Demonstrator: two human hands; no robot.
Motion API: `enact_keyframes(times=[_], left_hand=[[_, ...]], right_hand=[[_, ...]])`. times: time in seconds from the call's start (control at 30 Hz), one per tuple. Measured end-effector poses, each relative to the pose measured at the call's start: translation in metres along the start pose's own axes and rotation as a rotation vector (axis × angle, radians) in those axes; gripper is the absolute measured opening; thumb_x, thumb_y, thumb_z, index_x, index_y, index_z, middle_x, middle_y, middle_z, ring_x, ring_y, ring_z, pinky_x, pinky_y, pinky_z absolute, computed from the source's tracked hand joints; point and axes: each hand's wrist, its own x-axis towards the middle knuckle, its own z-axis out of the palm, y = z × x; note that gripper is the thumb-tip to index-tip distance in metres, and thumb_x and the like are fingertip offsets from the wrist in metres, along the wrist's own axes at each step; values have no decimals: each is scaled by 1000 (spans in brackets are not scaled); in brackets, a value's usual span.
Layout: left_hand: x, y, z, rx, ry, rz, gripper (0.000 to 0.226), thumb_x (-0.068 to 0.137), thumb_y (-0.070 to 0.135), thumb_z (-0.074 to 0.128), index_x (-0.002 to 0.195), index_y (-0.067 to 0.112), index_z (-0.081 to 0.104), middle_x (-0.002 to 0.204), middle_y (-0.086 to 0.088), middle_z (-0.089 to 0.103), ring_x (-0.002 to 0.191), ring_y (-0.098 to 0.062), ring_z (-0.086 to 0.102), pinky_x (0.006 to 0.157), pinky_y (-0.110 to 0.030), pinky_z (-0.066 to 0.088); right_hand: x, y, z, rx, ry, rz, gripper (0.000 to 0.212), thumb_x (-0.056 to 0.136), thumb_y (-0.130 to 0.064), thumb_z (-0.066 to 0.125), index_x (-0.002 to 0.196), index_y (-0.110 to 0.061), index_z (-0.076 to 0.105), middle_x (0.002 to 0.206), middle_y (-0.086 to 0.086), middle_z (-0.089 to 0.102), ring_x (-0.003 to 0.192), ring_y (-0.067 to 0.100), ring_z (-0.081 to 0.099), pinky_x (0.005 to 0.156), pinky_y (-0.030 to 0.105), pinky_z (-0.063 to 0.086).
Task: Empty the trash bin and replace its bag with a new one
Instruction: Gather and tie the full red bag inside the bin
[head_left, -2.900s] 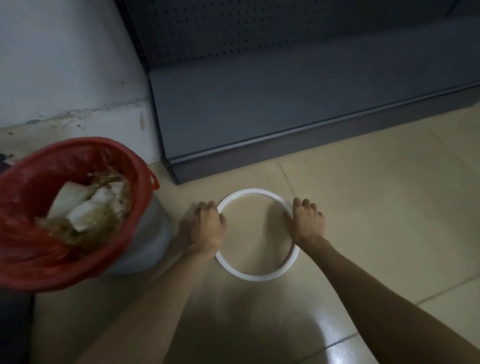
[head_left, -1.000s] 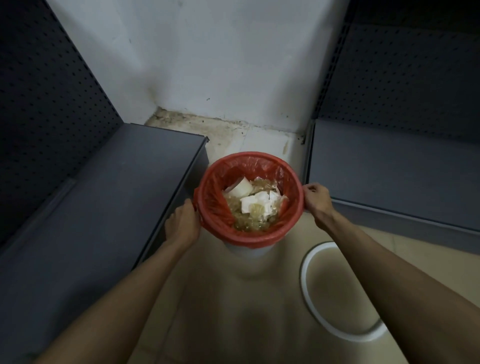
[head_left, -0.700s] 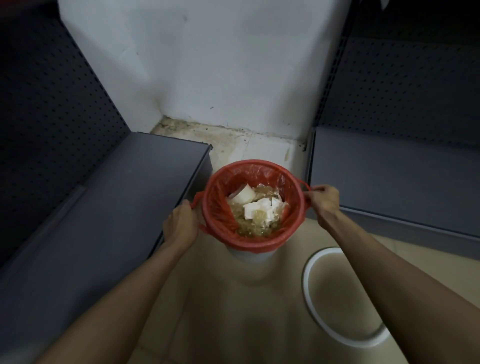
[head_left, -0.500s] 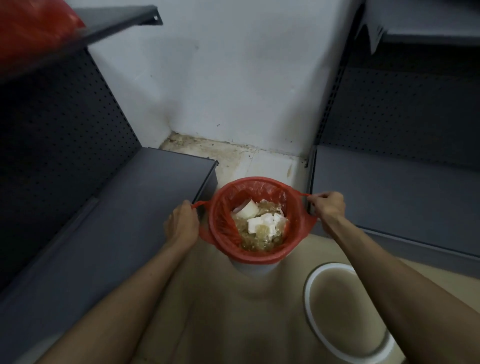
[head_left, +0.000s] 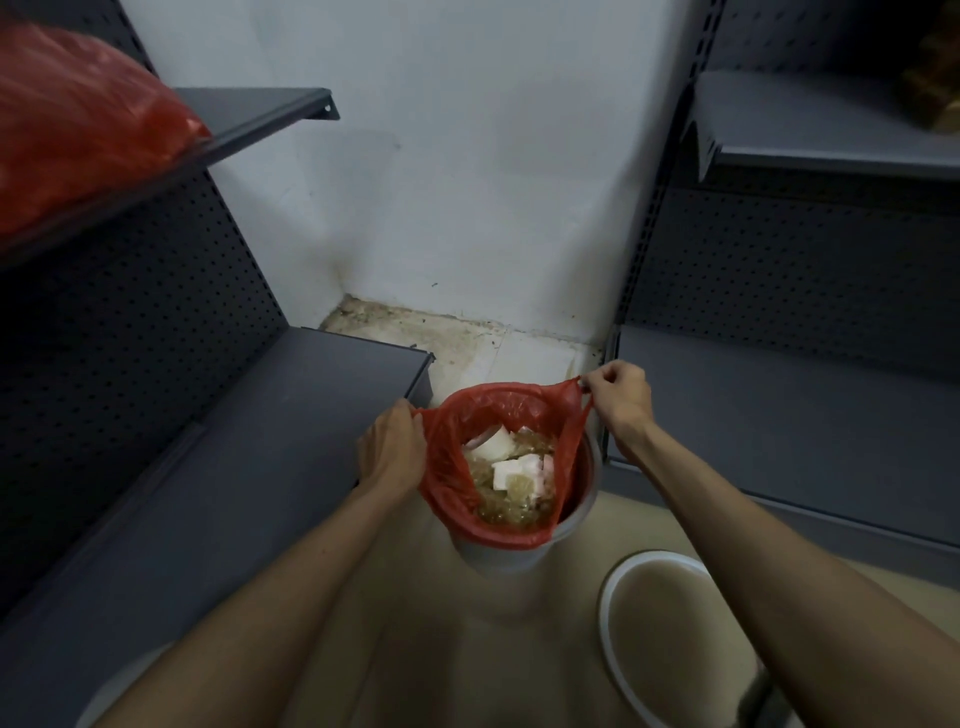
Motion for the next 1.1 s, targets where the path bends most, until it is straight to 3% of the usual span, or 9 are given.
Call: enact_keyframes(times=[0.1,0.2,0.23,0.47,0.57,0.67,0.77,0.9,1.1], left_hand=[[0,1,-1,-8,-1,-7,23,104,24,40,101,10,58,102,-11,65,91,-30,63,82,-44,52],[-2,-2,-3,-9,6,-21,23,104,23,40,99,10,58,99,-10,66,88,-29,63,80,-44,53],[-2,-3,-4,-13,9,-28,23,104,23,40,98,11,58,98,-10,65,88,-30,63,80,-44,53],[1,-5,-9,-176,14,-81,22,104,20,38,95,8,54,95,-15,64,84,-32,62,75,-45,53],[6,2,-15,-224,66,-117,23,105,21,35,95,9,51,94,-13,61,78,-24,54,68,-38,44],[9,10,-24,-277,90,-118,24,104,21,34,100,7,53,97,-14,61,85,-27,55,76,-43,49],[9,19,-33,-325,130,-66,25,104,21,36,100,6,56,95,-13,62,86,-28,57,77,-42,49],[10,33,-43,-402,152,27,24,102,20,40,96,6,59,88,-8,62,83,-26,59,72,-40,50],[19,49,-48,-522,124,102,18,95,22,54,86,12,64,72,3,60,66,-6,54,57,-24,41]], right_hand=[[-1,-8,4,35,-21,-34,16,89,-7,59,73,-9,57,79,14,71,72,21,68,66,36,57],[-5,-13,8,69,-58,-75,26,91,-4,58,68,-12,50,61,1,65,51,0,66,46,15,51],[-7,-14,9,74,-70,-78,27,92,-2,58,68,-13,49,59,-1,64,48,0,65,44,15,50],[-14,-18,8,68,-59,-102,23,91,-6,60,71,-11,50,81,14,70,50,7,65,51,30,54],[-14,-24,8,80,-41,-106,18,91,-11,62,75,-6,55,87,22,70,60,23,64,65,43,56],[-17,-27,10,88,-45,-102,19,90,-13,64,74,-6,56,79,17,65,75,39,66,74,49,57],[-24,-27,15,99,-65,-94,19,88,-17,64,72,-10,55,72,5,63,73,31,66,75,47,56],[-32,-25,24,150,-108,-90,19,91,-16,62,80,0,61,88,9,73,77,21,69,70,44,56],[-34,-26,30,259,-77,-55,19,90,-15,67,83,2,69,86,10,73,69,14,62,69,33,54]])
